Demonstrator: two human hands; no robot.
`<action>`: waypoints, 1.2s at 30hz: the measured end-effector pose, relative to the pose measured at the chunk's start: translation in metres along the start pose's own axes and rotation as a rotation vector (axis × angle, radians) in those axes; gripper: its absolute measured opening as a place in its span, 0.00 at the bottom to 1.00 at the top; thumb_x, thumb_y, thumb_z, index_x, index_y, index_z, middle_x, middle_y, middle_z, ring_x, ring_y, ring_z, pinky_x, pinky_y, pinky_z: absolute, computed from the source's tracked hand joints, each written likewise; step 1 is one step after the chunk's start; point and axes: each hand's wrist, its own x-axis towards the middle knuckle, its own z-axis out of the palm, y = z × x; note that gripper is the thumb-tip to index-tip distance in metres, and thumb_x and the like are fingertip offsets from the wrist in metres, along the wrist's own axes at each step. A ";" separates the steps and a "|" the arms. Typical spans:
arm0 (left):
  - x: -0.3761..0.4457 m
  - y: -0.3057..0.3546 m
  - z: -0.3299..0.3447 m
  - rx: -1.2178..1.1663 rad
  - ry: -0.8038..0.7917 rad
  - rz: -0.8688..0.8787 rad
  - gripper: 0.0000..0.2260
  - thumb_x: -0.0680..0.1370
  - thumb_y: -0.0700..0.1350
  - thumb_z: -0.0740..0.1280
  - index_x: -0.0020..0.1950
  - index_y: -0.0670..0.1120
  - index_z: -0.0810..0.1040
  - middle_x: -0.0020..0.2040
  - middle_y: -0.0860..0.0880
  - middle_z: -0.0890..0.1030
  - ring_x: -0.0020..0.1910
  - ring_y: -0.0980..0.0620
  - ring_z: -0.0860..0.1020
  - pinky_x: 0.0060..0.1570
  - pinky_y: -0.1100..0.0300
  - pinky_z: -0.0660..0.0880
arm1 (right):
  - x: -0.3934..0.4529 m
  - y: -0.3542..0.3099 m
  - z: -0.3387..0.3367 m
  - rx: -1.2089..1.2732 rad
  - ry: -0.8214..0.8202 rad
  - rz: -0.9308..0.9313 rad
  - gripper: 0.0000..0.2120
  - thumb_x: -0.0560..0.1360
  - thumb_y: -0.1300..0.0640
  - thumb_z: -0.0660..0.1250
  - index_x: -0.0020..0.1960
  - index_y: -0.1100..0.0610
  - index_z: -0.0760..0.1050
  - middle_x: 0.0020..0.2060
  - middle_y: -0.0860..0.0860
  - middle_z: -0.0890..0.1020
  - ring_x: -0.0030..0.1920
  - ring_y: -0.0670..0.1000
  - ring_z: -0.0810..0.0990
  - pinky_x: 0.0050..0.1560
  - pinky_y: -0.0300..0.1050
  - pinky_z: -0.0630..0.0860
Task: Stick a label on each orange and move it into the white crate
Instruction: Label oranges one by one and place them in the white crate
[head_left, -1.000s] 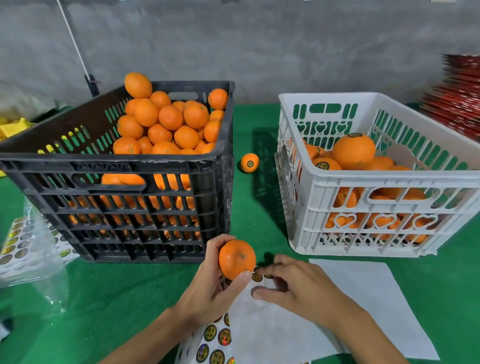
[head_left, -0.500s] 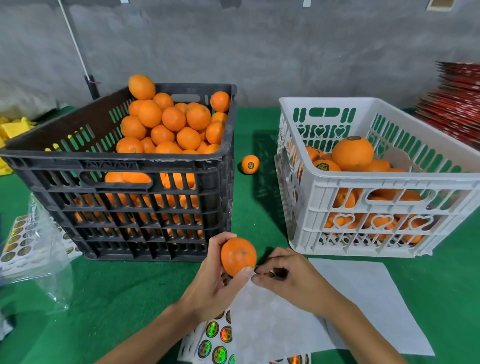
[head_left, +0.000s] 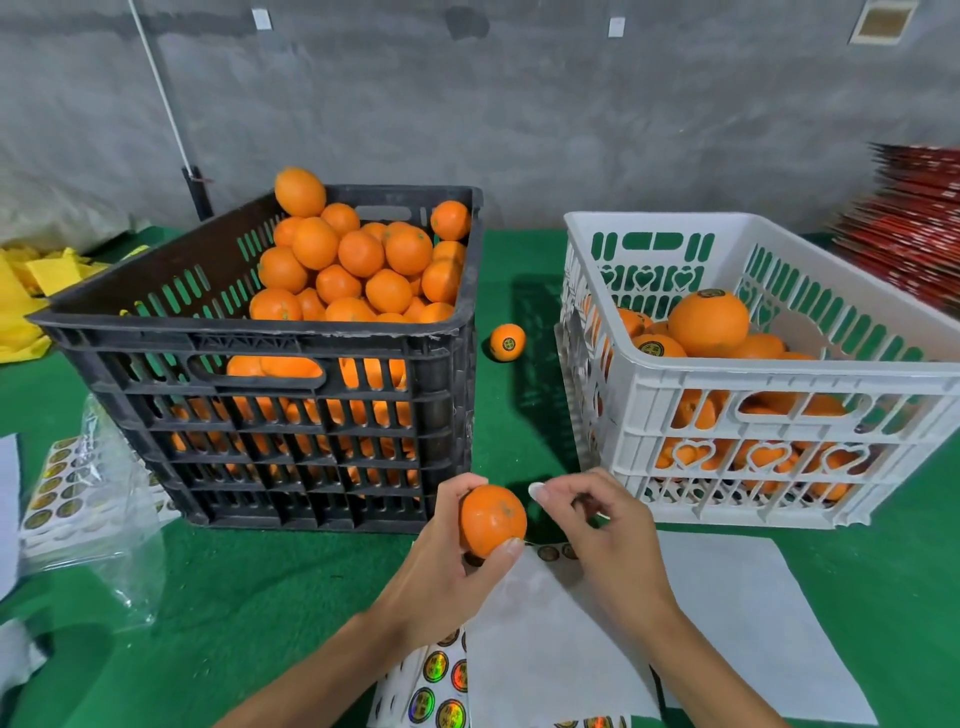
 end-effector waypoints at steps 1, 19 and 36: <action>0.001 0.001 0.000 0.009 -0.001 0.004 0.33 0.76 0.66 0.71 0.74 0.62 0.57 0.59 0.67 0.72 0.53 0.55 0.82 0.47 0.63 0.81 | -0.001 -0.003 0.002 0.057 -0.023 -0.020 0.02 0.74 0.52 0.77 0.46 0.49 0.86 0.41 0.48 0.79 0.41 0.49 0.76 0.45 0.38 0.75; 0.047 0.067 0.008 -0.208 0.228 0.133 0.35 0.73 0.49 0.77 0.76 0.65 0.66 0.70 0.61 0.72 0.64 0.55 0.79 0.58 0.62 0.80 | -0.007 -0.037 -0.003 -0.648 0.168 -0.804 0.25 0.81 0.48 0.68 0.74 0.57 0.74 0.76 0.48 0.71 0.76 0.52 0.70 0.72 0.53 0.71; 0.198 0.229 -0.080 1.009 0.084 0.173 0.28 0.80 0.40 0.67 0.77 0.43 0.61 0.72 0.41 0.69 0.71 0.37 0.70 0.64 0.44 0.72 | 0.106 -0.175 -0.003 -0.649 0.191 -0.499 0.24 0.84 0.51 0.63 0.78 0.58 0.68 0.77 0.51 0.70 0.77 0.49 0.66 0.78 0.40 0.57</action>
